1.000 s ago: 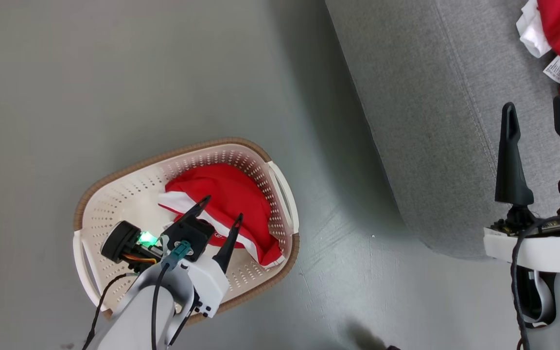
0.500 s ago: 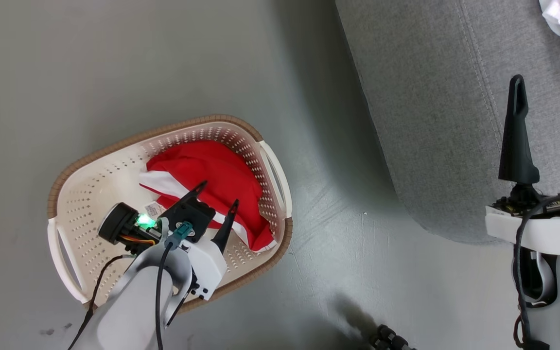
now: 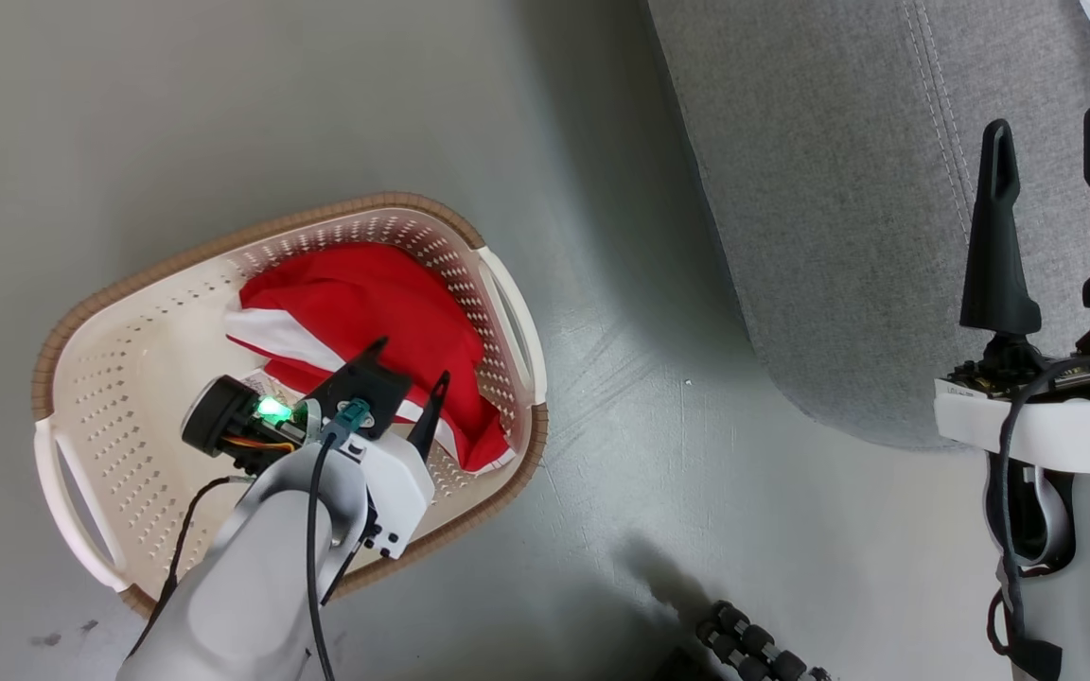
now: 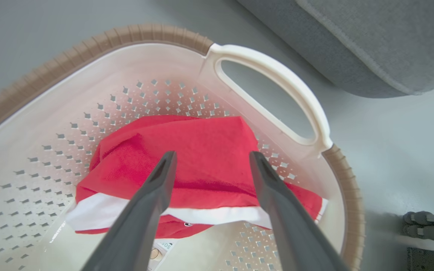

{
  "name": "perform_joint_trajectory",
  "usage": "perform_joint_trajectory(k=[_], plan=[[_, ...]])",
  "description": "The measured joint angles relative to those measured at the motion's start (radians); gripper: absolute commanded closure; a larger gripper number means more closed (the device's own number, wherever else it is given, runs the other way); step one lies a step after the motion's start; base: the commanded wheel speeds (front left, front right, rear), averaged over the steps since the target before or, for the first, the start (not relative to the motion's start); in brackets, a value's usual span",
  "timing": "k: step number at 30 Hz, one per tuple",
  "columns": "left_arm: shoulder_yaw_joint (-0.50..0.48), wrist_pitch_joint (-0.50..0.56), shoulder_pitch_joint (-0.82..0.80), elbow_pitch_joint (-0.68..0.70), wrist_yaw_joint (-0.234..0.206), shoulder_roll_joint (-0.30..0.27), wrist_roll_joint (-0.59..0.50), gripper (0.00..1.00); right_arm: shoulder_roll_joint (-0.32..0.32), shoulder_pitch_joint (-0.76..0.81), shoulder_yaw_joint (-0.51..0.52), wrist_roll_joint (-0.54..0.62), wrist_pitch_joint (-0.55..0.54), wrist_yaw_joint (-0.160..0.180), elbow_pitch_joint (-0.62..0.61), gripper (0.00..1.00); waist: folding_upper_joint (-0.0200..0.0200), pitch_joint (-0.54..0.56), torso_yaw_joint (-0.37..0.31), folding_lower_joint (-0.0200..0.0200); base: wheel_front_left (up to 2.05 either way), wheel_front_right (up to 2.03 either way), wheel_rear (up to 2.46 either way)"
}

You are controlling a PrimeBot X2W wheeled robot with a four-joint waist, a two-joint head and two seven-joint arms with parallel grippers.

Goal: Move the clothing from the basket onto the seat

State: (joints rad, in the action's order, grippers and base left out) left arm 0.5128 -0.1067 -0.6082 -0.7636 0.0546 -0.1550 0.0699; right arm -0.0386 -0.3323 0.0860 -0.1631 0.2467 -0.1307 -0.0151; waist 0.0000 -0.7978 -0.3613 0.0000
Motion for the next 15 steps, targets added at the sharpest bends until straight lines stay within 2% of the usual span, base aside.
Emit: perform_joint_trajectory(k=[9, 15], plan=[[-0.052, 0.020, -0.034, -0.053, -0.009, 0.011, 0.052, 0.00, 0.000, -0.026, -0.012, -0.016, 0.001, 0.000, 0.021, 0.00, 0.0000, -0.033, -0.025, 0.0000, 0.00, 0.00, 0.00], [-0.099, 0.041, -0.042, -0.078, -0.030, 0.049, 0.107, 0.00, 0.000, -0.047, -0.020, -0.024, 0.001, 0.000, 0.027, 0.00, 0.0000, -0.047, -0.035, 0.0000, 0.00, 0.00, 0.00]])
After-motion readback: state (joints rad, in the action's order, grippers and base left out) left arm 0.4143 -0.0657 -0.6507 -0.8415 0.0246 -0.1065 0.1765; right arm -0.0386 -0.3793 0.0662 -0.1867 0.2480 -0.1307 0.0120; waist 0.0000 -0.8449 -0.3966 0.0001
